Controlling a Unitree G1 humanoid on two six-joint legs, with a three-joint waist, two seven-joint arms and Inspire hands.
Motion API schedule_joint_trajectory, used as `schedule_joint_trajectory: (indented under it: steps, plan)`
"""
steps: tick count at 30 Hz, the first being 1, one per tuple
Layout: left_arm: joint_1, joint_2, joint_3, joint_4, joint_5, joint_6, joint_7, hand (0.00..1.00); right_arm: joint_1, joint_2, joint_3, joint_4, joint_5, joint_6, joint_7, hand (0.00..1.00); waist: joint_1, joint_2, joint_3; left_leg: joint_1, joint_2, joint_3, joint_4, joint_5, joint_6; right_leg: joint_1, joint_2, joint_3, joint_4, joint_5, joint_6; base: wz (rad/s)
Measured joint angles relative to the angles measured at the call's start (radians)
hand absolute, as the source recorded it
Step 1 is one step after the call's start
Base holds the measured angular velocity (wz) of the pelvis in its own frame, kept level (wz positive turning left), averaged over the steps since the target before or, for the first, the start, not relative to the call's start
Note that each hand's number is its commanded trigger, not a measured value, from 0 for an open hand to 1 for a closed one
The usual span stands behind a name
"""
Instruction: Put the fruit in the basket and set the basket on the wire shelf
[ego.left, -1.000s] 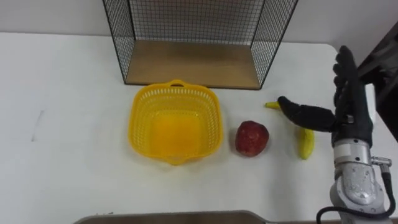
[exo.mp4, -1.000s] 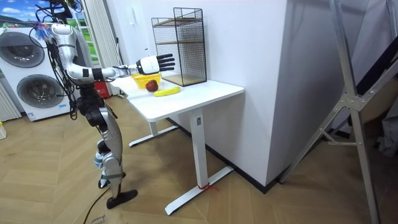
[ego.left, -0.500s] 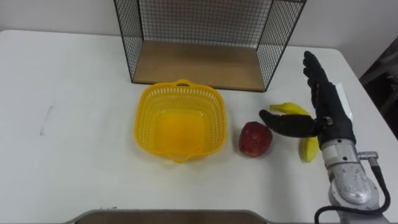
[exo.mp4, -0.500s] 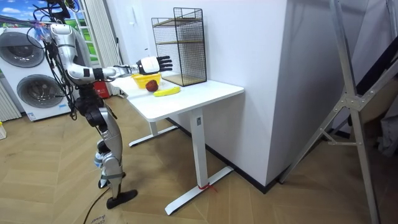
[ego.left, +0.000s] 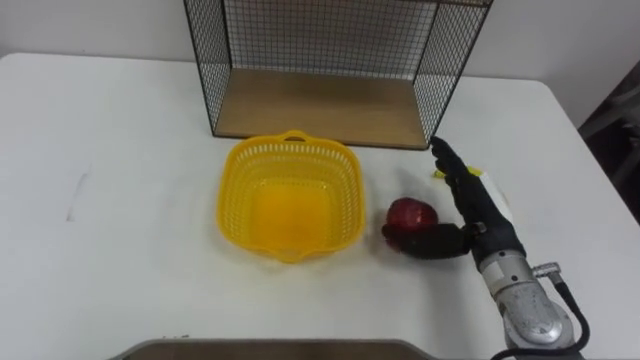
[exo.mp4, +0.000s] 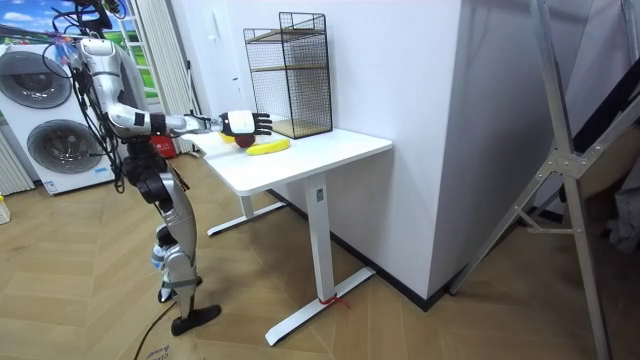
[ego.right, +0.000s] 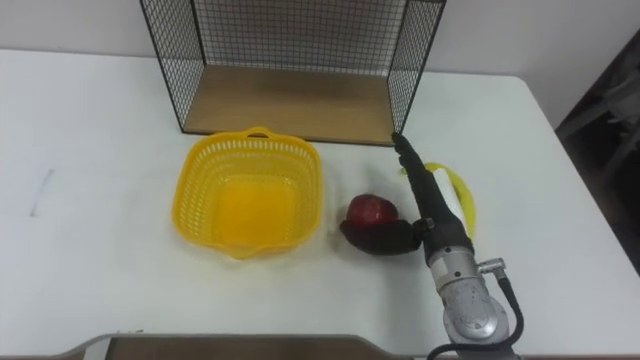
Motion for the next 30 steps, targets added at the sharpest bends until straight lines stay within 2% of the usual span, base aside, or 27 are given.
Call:
schedule_joint_trajectory:
  steps: [12, 24, 30]
  plan:
    - [-0.014, -0.001, 0.0, 0.017, 0.011, 0.006, -0.005, 0.0, 0.001, 0.009, 0.012, 0.003, -0.001, 0.0, 0.032, 0.0, 0.026, 0.003, 0.0023, -0.001, 0.0, 0.0, 0.002, 0.0, 0.0, -0.001, 0.0, 0.0, 0.0, 0.001, 0.0, 0.0]
    - [-0.02, -0.001, 0.0, 0.022, 0.011, 0.006, -0.005, 0.0, 0.0, 0.009, 0.038, 0.054, -0.004, -0.001, 0.038, 0.0, 0.025, 0.013, 0.0025, -0.001, 0.0, -0.001, -0.001, 0.0, 0.0, 0.0, 0.0, 0.0, 0.0, 0.001, 0.0, 0.0]
    - [-0.021, 0.0, -0.013, 0.021, 0.011, 0.007, -0.005, 0.0, -0.005, 0.009, 0.041, 0.106, -0.013, -0.012, 0.04, 0.0, 0.024, 0.009, -0.0006, -0.001, 0.0, -0.002, 0.0, 0.0, 0.0, 0.001, 0.0, -0.001, 0.001, 0.001, 0.0, 0.0]
